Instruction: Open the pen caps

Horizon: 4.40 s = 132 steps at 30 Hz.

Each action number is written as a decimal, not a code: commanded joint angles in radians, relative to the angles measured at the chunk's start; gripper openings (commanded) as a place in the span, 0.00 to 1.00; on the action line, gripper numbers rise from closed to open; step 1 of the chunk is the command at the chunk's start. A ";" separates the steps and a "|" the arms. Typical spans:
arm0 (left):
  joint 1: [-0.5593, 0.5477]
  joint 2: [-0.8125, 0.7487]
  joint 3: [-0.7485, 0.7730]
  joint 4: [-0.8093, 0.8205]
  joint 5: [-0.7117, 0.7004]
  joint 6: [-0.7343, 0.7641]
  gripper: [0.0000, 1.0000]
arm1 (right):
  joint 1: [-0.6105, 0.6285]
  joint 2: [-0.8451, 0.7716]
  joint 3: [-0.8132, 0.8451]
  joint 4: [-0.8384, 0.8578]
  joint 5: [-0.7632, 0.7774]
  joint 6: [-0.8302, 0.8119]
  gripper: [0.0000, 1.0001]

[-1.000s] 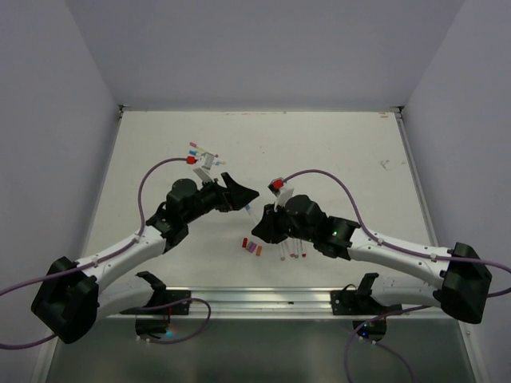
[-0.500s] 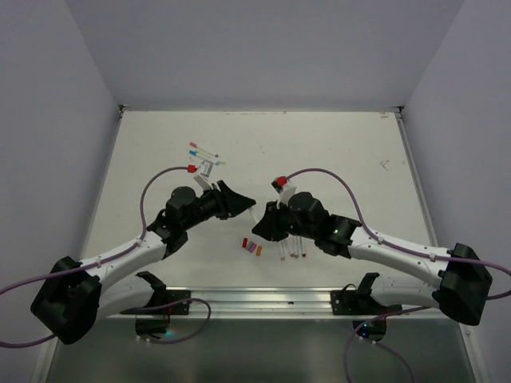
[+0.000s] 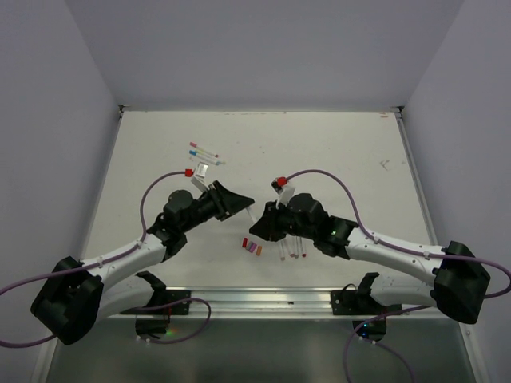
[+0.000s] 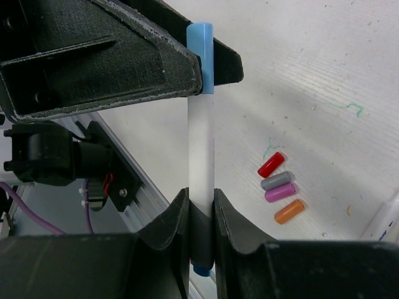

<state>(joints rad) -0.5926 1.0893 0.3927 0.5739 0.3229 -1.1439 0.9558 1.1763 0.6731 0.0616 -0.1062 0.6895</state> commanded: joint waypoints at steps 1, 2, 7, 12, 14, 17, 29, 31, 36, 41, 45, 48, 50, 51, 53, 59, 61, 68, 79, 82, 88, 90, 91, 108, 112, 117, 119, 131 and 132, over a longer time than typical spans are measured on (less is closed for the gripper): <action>0.002 -0.028 -0.005 0.092 0.028 -0.039 0.42 | -0.008 -0.018 -0.020 0.050 -0.036 0.019 0.00; 0.001 -0.029 -0.005 0.093 0.033 -0.040 0.40 | -0.009 -0.017 -0.021 0.052 -0.038 0.021 0.00; 0.002 -0.037 -0.006 0.084 0.027 -0.040 0.21 | -0.012 -0.014 -0.033 0.069 -0.053 0.030 0.00; 0.002 0.001 0.076 -0.122 -0.025 0.025 0.00 | -0.011 -0.012 -0.037 0.067 -0.052 0.031 0.00; -0.007 0.024 0.176 -0.263 -0.126 0.097 0.00 | -0.011 -0.007 -0.023 0.046 -0.018 0.009 0.00; -0.027 0.024 0.271 -0.509 -0.319 0.121 0.00 | 0.000 0.006 0.019 -0.052 0.120 -0.059 0.00; 0.000 0.219 0.385 -0.520 -0.438 0.047 0.00 | 0.205 0.102 0.063 -0.218 0.770 -0.208 0.00; 0.005 0.234 0.412 -0.537 -0.436 0.093 0.00 | 0.190 0.076 0.043 -0.245 0.775 -0.151 0.00; 0.002 0.233 0.376 -0.572 -0.364 0.303 0.00 | 0.045 -0.022 0.037 -0.485 0.694 -0.041 0.00; 0.001 0.201 0.223 -0.559 -0.283 0.438 0.00 | 0.008 -0.119 -0.015 -0.583 0.683 0.051 0.00; -0.003 0.201 0.141 -0.519 -0.275 0.463 0.00 | -0.035 -0.118 -0.072 -0.588 0.657 0.082 0.00; -0.004 0.204 0.098 -0.474 -0.240 0.470 0.02 | -0.061 -0.066 -0.096 -0.583 0.635 0.113 0.00; -0.009 0.205 0.083 -0.470 -0.237 0.469 0.02 | -0.074 -0.055 -0.115 -0.582 0.640 0.160 0.00; -0.012 0.204 0.078 -0.462 -0.232 0.470 0.02 | -0.077 -0.058 -0.138 -0.576 0.629 0.172 0.00; -0.019 0.199 0.055 -0.441 -0.213 0.470 0.03 | -0.086 -0.072 -0.148 -0.568 0.620 0.191 0.00; -0.067 0.199 -0.003 -0.393 -0.189 0.443 0.05 | -0.097 -0.029 -0.170 -0.539 0.579 0.216 0.00; -0.075 0.201 -0.024 -0.376 -0.180 0.432 0.05 | -0.098 -0.020 -0.179 -0.528 0.568 0.225 0.00; -0.113 0.202 -0.034 -0.367 -0.188 0.401 0.18 | -0.101 -0.014 -0.175 -0.502 0.559 0.214 0.01; -0.144 0.162 -0.060 -0.370 -0.208 0.369 0.35 | -0.114 0.013 -0.175 -0.482 0.533 0.186 0.05; -0.144 0.165 -0.058 -0.367 -0.208 0.368 0.36 | -0.117 0.025 -0.167 -0.479 0.527 0.176 0.07; -0.144 0.135 -0.017 -0.419 -0.252 0.368 0.50 | -0.118 0.036 -0.165 -0.453 0.484 0.142 0.16; -0.144 0.133 0.023 -0.453 -0.275 0.377 0.55 | -0.117 0.046 -0.165 -0.450 0.474 0.137 0.18; -0.142 0.136 0.040 -0.491 -0.304 0.383 0.59 | -0.118 0.049 -0.168 -0.447 0.474 0.139 0.19; 0.108 0.259 0.394 -0.617 -0.277 0.475 0.68 | -0.118 -0.012 -0.175 -0.467 0.467 0.140 0.51; 0.194 0.363 0.491 -0.623 -0.269 0.486 0.67 | -0.117 -0.041 -0.113 -0.531 0.503 0.124 0.57; 0.295 0.539 0.604 -0.644 -0.249 0.480 0.63 | -0.117 -0.076 -0.038 -0.601 0.546 0.088 0.65; 0.318 0.598 0.696 -0.686 -0.278 0.484 0.61 | -0.117 -0.089 -0.012 -0.626 0.560 0.074 0.66; 0.355 0.862 0.998 -0.862 -0.487 0.493 0.58 | -0.121 -0.182 -0.006 -0.668 0.611 0.031 0.67; 0.356 0.879 1.008 -0.879 -0.510 0.489 0.58 | -0.123 -0.184 -0.007 -0.668 0.611 0.031 0.67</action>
<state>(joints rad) -0.2470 1.9415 1.3403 -0.2306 -0.0940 -0.6689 0.8391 1.0153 0.6418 -0.5827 0.4576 0.7395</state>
